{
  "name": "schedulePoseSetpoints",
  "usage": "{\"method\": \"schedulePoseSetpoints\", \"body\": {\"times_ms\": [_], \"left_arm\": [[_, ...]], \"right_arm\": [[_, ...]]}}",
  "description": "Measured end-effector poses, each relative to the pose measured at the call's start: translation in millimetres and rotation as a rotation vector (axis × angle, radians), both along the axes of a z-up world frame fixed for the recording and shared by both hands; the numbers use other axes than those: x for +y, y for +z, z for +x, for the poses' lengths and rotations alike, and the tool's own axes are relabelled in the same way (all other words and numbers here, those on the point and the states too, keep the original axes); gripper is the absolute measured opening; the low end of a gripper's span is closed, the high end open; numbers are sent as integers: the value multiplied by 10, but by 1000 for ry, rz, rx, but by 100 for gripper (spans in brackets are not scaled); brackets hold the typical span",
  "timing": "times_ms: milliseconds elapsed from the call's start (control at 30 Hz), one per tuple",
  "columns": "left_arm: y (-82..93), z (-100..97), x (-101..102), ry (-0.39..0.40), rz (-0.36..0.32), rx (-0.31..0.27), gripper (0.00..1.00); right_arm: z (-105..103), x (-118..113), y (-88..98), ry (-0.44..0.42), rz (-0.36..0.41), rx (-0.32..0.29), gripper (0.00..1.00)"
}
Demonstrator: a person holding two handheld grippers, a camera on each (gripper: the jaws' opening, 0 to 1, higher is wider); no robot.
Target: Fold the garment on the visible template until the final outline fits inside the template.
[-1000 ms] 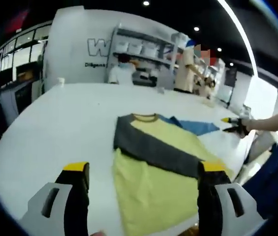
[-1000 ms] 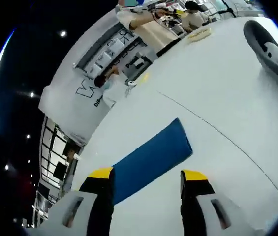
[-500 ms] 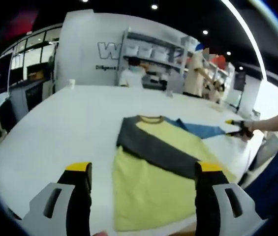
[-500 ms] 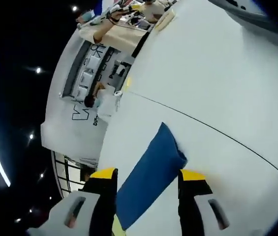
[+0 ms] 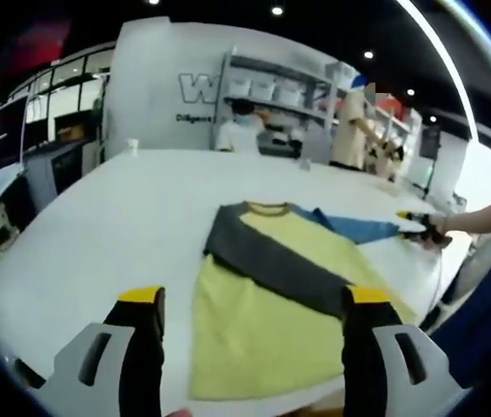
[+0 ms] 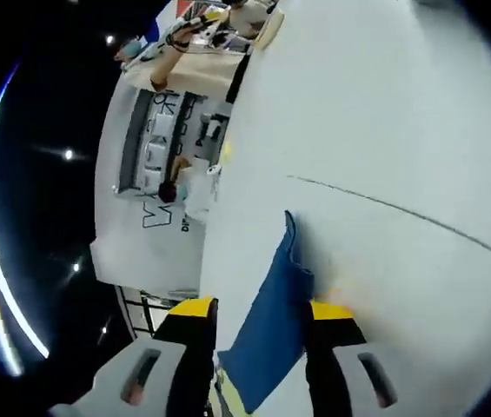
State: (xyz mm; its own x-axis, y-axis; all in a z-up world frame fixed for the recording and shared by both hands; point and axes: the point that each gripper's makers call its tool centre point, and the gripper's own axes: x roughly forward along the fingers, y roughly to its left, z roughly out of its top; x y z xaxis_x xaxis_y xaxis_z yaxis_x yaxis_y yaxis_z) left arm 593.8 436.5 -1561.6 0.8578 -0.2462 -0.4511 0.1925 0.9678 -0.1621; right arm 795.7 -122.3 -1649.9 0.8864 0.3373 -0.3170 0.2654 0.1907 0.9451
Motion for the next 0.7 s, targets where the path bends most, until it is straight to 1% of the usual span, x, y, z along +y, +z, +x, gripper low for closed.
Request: {"method": "schedulePoseSetpoints", "body": {"times_ms": [33, 67, 100, 133, 167, 200, 267, 333, 400, 467, 533, 600, 700], "left_arm": [[-9, 1, -9, -4, 0, 3, 82], [-24, 6, -28, -12, 2, 5, 82], [-33, 10, -41, -17, 4, 8, 82], [-44, 13, -42, -21, 5, 12, 82], [-47, 17, -50, -27, 8, 11, 82], [-44, 19, -55, -28, 10, 10, 82], [-28, 26, -82, -33, 12, 6, 82], [-20, 26, -91, -32, 11, 1, 82], [-25, 15, -90, -29, 9, 2, 82], [-36, -1, -89, -29, 10, 4, 82], [-79, -48, -63, -24, 11, 14, 82], [-85, -56, -59, -23, 11, 16, 83], [-94, -79, -56, -17, 12, 18, 83]], "right_arm": [[-30, 38, -12, 9, -8, 1, 36], [-26, 1, -11, -12, -35, -13, 36], [-20, -38, -11, -28, -43, -19, 35], [-7, -102, -12, -58, -46, -22, 35], [22, -222, -6, -118, -39, -29, 35], [33, -261, 2, -137, -38, -33, 36], [48, -469, 3, -207, -72, -48, 37], [44, -477, -30, -183, -90, -34, 32], [13, -423, -90, -126, -138, -9, 26], [30, -402, -99, -113, -154, -5, 21], [48, -391, -96, -109, -171, -5, 12], [56, -422, -97, -121, -183, 0, 0], [58, -441, -85, -129, -210, 10, 0]]}}
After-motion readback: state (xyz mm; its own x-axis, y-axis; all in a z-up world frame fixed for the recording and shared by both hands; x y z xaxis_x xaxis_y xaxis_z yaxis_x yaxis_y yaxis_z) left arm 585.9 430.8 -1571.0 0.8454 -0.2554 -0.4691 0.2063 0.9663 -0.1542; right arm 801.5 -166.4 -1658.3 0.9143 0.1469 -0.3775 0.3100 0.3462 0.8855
